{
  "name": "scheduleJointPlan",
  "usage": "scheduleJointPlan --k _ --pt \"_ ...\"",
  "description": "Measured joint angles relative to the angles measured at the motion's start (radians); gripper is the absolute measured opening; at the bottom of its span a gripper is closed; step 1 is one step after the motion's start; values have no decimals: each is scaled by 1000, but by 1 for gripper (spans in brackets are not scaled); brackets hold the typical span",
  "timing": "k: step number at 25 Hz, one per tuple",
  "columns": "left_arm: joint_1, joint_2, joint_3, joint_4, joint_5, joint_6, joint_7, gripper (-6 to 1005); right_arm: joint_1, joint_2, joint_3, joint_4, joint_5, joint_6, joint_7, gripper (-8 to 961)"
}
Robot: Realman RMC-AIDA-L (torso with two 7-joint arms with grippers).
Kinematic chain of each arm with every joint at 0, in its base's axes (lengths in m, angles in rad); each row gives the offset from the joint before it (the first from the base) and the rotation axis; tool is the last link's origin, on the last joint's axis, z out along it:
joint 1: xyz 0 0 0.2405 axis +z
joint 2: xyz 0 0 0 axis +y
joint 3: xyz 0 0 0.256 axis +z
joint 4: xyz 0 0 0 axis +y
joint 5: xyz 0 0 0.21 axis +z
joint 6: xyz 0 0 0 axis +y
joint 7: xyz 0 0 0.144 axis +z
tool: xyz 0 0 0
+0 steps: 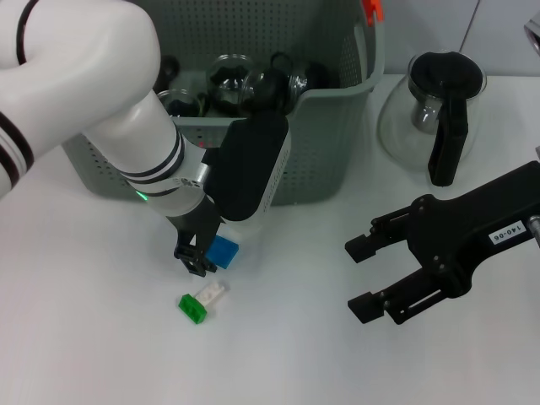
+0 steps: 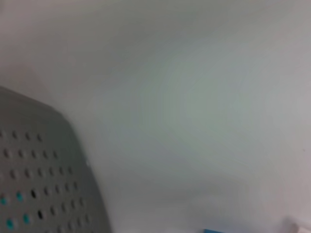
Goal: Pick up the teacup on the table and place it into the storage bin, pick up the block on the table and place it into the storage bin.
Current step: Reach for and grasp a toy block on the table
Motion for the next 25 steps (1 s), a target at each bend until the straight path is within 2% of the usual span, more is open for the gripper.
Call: scheduleJointPlan --k 4,9,25 --pt "-11 1 1 17 2 3 0 784 0 0 0 0 -1 8 0 883" --pt "-22 2 1 26 2 11 0 669 1 0 0 1 -1 8 0 883" --pt "-98 1 0 111 26 26 -4 627 1 2 0 10 -6 20 -8 884"
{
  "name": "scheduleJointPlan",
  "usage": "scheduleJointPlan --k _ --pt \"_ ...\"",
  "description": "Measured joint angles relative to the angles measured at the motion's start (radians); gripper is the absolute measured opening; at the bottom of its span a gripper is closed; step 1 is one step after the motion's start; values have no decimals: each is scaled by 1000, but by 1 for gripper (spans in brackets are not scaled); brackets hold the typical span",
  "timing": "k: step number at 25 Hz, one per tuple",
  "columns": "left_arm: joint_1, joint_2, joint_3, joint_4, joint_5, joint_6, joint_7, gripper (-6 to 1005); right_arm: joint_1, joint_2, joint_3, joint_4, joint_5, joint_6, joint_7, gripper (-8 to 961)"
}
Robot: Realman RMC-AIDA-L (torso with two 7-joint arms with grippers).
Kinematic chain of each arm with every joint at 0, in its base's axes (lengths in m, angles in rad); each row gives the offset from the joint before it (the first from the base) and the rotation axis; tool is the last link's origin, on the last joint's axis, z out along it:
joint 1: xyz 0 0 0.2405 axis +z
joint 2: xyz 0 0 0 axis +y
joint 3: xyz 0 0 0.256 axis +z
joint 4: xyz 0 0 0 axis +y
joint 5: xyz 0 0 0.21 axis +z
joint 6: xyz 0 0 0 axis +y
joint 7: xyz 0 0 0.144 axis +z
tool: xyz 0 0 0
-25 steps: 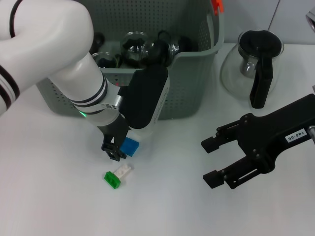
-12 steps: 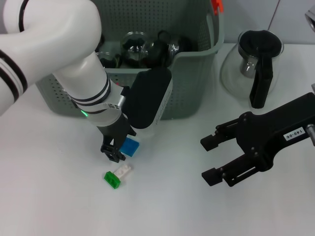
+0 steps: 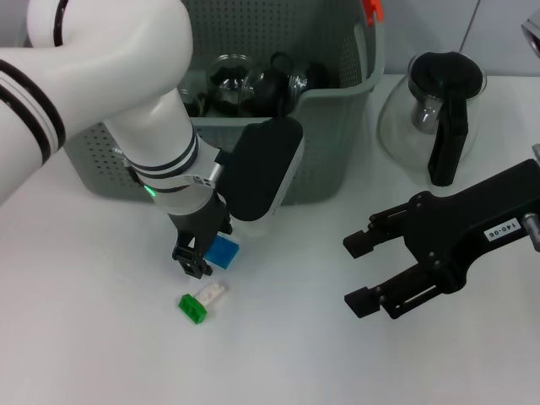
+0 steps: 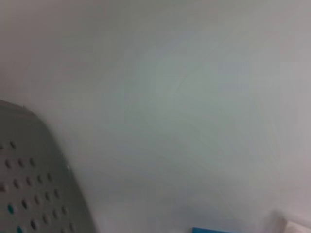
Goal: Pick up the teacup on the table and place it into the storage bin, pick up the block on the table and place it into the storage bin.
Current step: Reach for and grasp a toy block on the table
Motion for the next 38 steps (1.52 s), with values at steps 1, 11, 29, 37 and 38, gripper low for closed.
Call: scheduleJointPlan --k 1,11,29,37,38 --pt "-1 0 1 0 0 -2 0 624 0 0 0 0 0 0 -1 884" --pt "-23 -1 1 20 -2 -11 -1 597 0 0 0 0 -1 3 -3 884" --pt "-50 -2 1 66 0 -12 -4 536 0 0 0 -1 0 15 -8 882" --pt "-56 -2 1 74 0 -21 -4 530 0 0 0 -1 -1 19 -10 881" --pt "-56 -2 1 74 0 -22 -4 524 0 -1 0 -1 -1 20 -10 881"
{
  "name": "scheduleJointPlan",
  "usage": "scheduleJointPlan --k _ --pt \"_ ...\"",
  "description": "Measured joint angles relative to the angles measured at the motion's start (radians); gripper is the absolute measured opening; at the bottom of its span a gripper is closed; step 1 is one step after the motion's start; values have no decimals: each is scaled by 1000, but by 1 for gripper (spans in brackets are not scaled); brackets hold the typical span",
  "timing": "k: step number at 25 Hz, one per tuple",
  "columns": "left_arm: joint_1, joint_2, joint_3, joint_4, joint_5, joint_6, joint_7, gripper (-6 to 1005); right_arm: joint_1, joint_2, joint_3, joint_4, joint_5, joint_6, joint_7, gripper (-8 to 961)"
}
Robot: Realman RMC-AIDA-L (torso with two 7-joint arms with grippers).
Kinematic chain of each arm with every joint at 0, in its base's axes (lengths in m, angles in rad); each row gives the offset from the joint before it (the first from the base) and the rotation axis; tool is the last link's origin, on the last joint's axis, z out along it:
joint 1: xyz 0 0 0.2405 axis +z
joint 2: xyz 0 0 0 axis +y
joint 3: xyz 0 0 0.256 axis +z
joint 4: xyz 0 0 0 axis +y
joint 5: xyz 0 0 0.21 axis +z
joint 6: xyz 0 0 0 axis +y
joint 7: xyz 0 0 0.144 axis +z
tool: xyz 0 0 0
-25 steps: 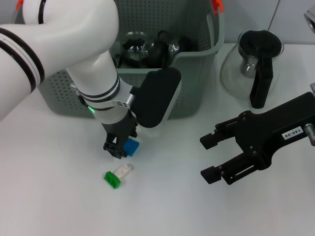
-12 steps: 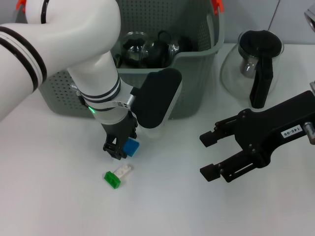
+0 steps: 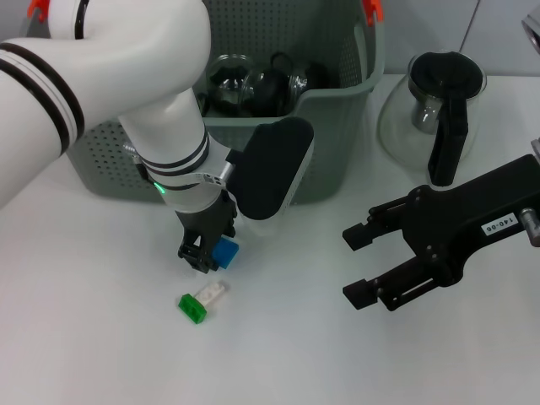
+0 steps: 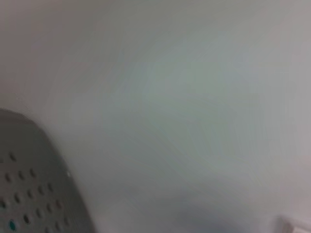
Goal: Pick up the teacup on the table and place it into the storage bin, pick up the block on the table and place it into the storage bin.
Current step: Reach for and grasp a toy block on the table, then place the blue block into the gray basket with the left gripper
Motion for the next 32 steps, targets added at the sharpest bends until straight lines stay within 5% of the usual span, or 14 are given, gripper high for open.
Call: scheduleJointPlan --k 32 --pt "-12 3 -14 -9 0 39 -2 377 0 -4 0 2 1 12 -5 883"
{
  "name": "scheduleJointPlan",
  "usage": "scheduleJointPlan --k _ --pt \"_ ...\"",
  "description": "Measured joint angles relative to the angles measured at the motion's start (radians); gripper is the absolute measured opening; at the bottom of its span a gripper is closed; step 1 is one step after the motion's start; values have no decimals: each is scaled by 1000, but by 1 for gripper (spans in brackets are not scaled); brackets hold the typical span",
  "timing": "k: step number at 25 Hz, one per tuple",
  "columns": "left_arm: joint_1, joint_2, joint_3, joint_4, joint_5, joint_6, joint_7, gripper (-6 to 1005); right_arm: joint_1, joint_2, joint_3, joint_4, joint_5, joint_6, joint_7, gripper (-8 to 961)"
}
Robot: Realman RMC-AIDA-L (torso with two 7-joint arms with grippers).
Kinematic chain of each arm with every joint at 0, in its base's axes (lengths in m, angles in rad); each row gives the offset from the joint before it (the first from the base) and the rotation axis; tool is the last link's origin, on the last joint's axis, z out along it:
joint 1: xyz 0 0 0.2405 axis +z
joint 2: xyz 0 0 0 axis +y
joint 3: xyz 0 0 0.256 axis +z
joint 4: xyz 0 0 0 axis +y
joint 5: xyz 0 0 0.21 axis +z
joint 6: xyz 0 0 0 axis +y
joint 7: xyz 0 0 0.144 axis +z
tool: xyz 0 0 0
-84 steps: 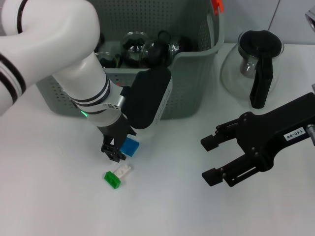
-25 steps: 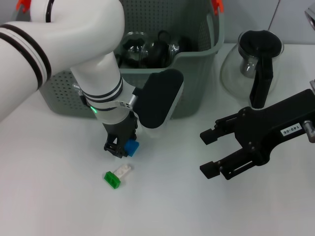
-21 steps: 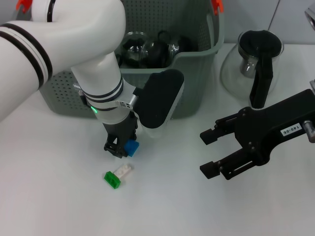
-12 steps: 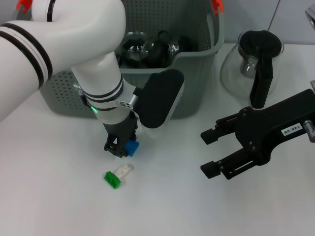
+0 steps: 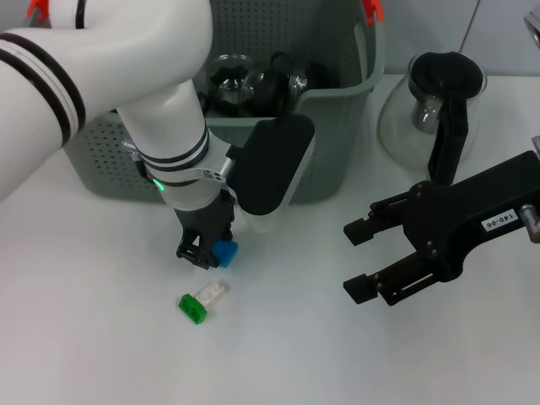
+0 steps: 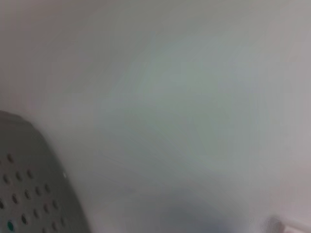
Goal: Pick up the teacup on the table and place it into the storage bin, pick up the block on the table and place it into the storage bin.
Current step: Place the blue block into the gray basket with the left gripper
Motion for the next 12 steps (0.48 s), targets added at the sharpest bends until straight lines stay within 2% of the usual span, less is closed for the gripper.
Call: scheduleJointPlan --k 6,12 --pt "32 2 -47 -90 0 84 0 388 -2 -1 0 0 5 -9 -4 884" --pt "114 2 -145 -285 -4 253 4 407 -3 -6 0 1 5 -29 -10 882"
